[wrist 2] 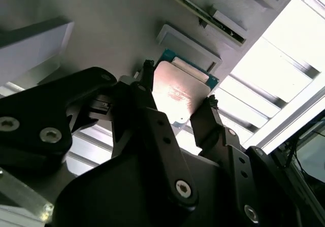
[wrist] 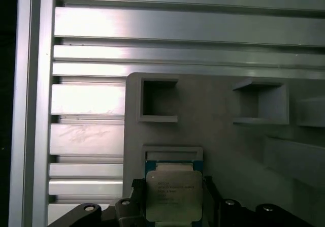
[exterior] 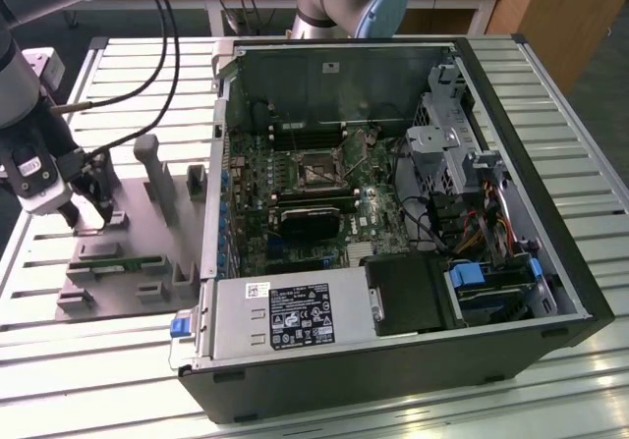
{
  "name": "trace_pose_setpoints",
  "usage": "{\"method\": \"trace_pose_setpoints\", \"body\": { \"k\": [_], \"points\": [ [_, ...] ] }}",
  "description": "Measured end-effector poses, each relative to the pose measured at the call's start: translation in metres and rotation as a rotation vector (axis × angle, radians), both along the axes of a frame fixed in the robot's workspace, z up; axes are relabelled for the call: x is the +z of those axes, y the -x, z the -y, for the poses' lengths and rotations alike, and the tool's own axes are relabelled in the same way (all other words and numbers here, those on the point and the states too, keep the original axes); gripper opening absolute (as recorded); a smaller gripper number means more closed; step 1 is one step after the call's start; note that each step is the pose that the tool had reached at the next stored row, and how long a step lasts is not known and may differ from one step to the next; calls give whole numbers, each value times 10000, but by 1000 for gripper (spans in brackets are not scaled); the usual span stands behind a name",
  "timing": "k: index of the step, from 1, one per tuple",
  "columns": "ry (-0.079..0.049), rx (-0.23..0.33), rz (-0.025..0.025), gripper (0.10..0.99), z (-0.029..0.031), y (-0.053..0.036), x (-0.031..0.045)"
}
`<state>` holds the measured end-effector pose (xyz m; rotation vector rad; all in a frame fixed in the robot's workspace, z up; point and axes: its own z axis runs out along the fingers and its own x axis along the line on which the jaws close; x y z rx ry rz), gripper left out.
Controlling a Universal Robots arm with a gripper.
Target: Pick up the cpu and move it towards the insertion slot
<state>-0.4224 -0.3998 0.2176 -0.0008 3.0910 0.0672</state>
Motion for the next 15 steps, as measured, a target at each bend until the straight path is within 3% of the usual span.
{"method": "trace_pose_setpoints", "body": {
  "k": [15],
  "points": [
    [0,0,56,537,0,0,377]
  ]
}}
